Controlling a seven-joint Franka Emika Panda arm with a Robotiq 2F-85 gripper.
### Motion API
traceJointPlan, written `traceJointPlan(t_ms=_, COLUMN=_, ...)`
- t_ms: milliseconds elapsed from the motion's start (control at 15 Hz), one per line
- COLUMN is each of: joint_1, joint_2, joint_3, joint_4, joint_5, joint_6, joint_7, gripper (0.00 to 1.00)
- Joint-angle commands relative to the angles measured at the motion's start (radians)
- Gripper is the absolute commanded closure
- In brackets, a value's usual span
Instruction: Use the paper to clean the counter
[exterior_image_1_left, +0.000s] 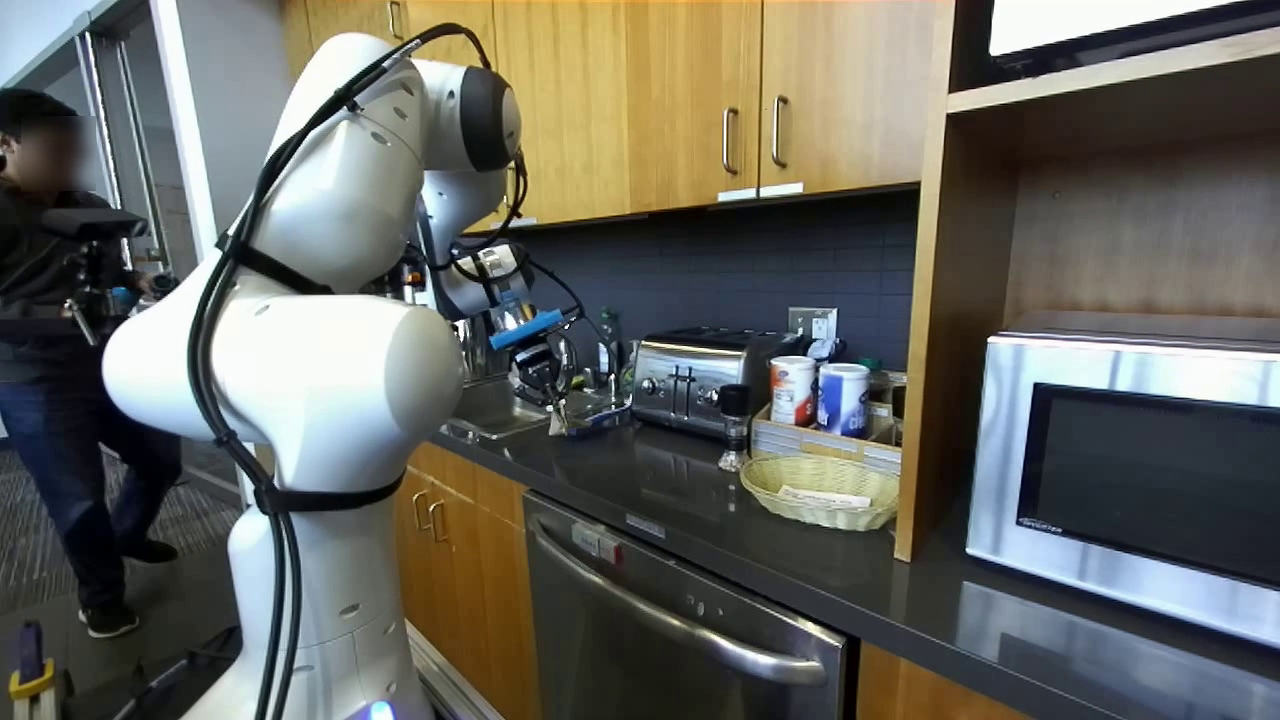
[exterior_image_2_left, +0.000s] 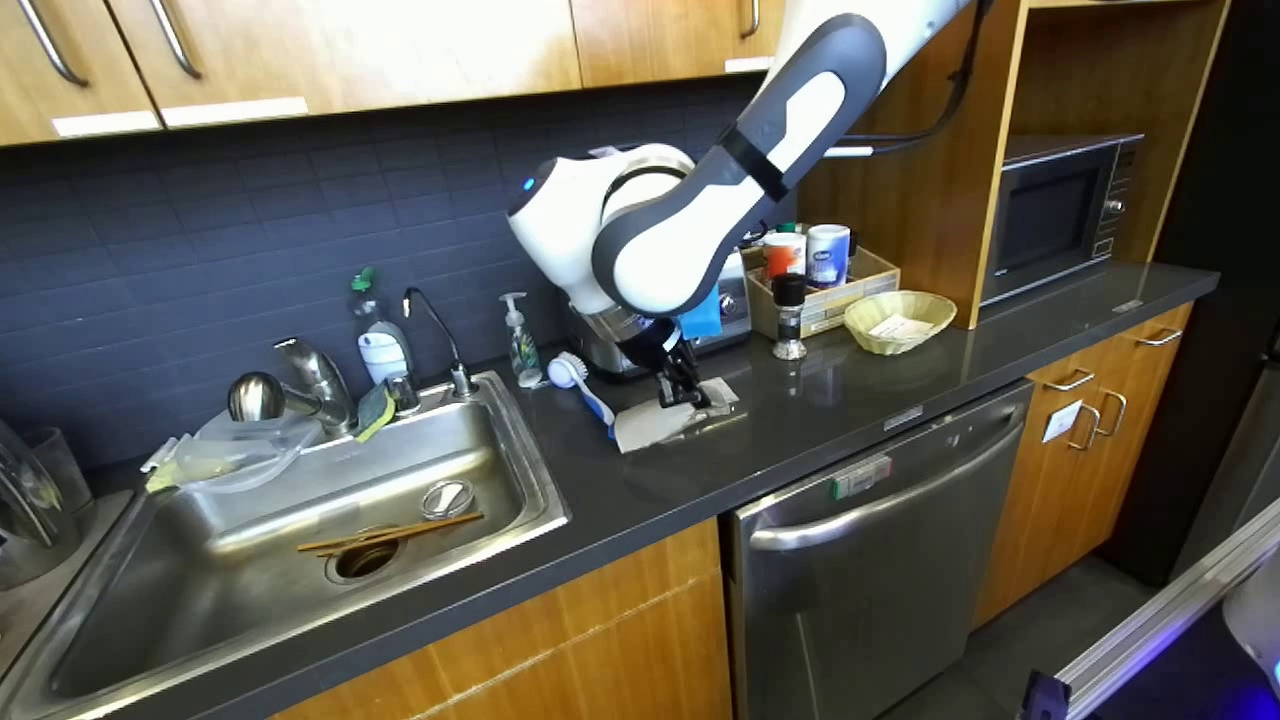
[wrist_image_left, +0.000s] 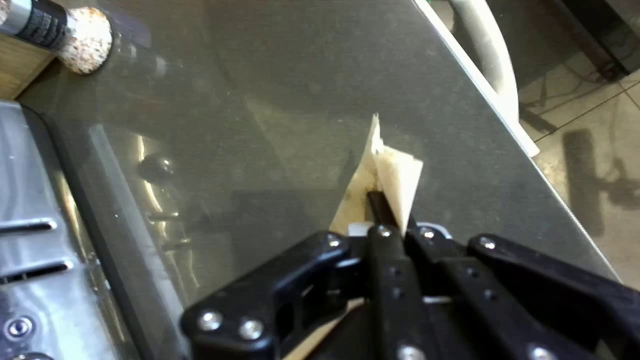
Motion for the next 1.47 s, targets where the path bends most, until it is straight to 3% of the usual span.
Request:
traceJointPlan(t_ms=0, joint_1=-0.054, joint_2=-0.067, joint_3=0.015, joint_4=-0.080, joint_5=0.003, joint_6=0.050, joint_7=0.025, gripper=0.99)
traceJointPlan(t_ms=733, joint_1=-0.129, joint_2=-0.134, joint_3=0.015, joint_4=-0.192, joint_5=0.028, joint_6=0.162, joint_7=0.086, gripper=0.99)
traceJointPlan(t_ms=1400, joint_1=-0.136, joint_2=-0.093, joint_3=0.013, joint_4=-0.190, joint_5=0.044, joint_6=0.188, joint_7=0.085, gripper=0.99)
